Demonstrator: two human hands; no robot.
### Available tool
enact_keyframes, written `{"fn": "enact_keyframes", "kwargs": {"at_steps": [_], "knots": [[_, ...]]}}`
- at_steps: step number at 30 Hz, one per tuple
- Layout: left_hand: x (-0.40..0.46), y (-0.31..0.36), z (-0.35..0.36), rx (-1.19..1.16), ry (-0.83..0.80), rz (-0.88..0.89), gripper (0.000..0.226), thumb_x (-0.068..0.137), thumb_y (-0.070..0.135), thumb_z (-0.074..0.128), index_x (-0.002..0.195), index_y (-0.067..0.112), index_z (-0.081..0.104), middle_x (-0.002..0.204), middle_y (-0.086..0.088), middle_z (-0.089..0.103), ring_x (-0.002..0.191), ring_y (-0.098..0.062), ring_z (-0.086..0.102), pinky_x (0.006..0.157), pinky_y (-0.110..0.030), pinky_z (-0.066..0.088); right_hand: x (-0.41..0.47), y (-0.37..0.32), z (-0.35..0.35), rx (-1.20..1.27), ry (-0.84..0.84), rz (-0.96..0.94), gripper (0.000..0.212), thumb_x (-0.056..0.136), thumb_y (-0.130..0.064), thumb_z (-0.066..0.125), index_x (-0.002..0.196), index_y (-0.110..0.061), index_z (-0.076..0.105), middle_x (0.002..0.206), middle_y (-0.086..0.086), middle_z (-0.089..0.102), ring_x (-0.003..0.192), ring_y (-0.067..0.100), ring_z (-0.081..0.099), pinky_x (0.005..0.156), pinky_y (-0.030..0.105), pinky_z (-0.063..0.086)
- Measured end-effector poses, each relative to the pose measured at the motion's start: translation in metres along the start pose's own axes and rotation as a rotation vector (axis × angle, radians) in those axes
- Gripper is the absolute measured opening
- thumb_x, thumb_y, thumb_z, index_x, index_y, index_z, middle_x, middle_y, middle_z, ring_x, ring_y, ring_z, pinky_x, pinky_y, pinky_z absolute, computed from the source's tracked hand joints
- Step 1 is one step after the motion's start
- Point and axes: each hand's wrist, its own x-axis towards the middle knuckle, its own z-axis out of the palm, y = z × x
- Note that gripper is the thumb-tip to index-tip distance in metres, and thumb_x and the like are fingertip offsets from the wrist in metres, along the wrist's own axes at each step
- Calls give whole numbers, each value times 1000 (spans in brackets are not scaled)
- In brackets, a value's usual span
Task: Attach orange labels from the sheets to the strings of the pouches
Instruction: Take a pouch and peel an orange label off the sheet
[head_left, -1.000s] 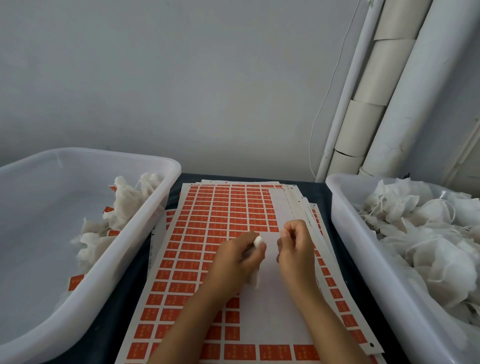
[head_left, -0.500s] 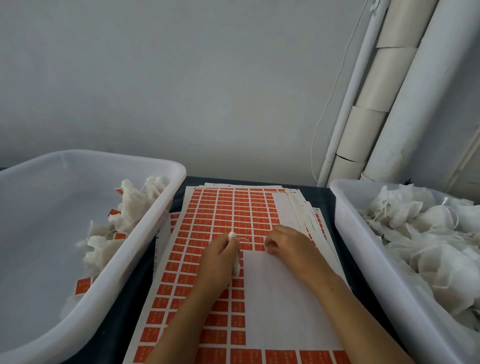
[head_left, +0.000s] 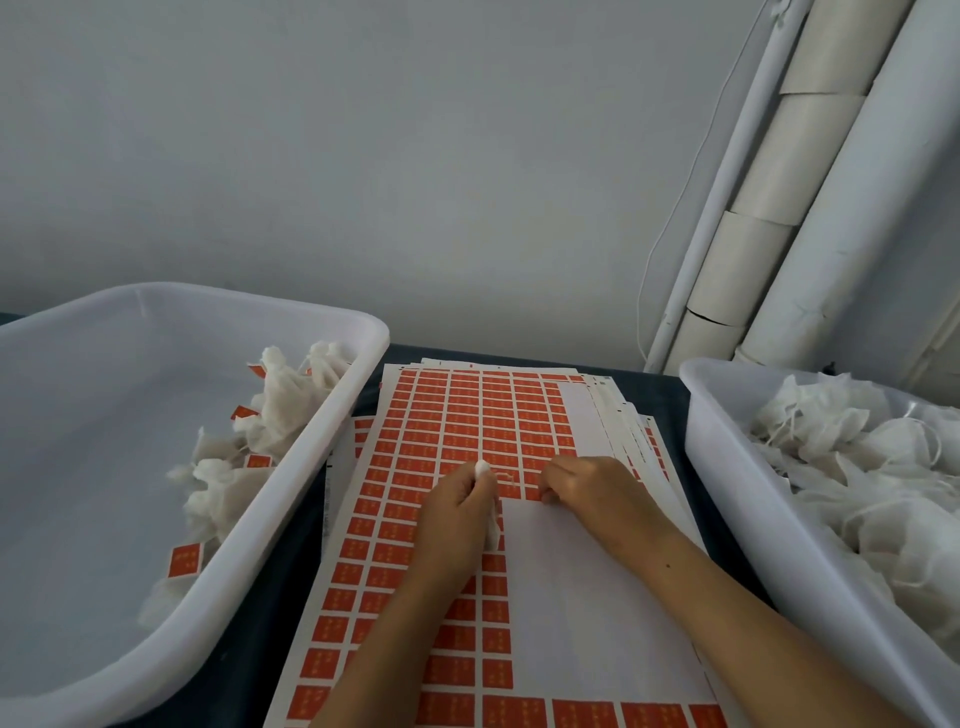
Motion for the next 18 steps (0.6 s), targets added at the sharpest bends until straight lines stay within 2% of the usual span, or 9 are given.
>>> {"fn": "enact_keyframes", "kwargs": {"at_steps": [3,4,7,10,15,18], "knots": [[0,0,0,6,1,-1,39,101,30,39,67,17,53,63,-1,55,57,-11,49,58,-18,42,-3,-2,4,-39,61,23,35,73,-18,79,105,-8,69,103,6,71,86,22,71,81,29,53],[0,0,0,10,3,1,39,101,29,39,66,17,52,61,0,54,56,-9,49,57,-17,41,-3,-3,4,-38,72,26,35,72,-17,79,104,-8,69,101,6,72,84,23,71,80,30,54],[-1,1,0,13,3,1,39,100,30,39,65,18,53,59,3,53,54,-7,48,55,-15,40,-1,-1,7,-29,33,8,36,89,-24,61,123,-12,59,124,3,62,106,20,64,97,27,44],[0,0,-1,5,1,-3,38,100,29,40,66,18,53,60,3,54,55,-8,49,55,-15,40,-5,5,7,-11,30,-28,39,94,-29,53,132,-20,51,136,-4,53,120,14,55,105,22,34],[0,1,1,12,-8,-5,38,100,29,40,67,17,54,62,-1,55,57,-11,50,58,-18,42,-5,4,6,-82,26,-82,44,94,-25,54,137,-18,46,138,-2,50,122,18,53,105,28,36],[0,0,1,13,-8,-8,38,100,30,39,68,17,54,64,-2,56,59,-12,51,59,-19,43,-4,-2,3,-127,46,-107,46,84,-20,68,128,-14,56,126,1,61,109,19,63,95,29,47]]}}
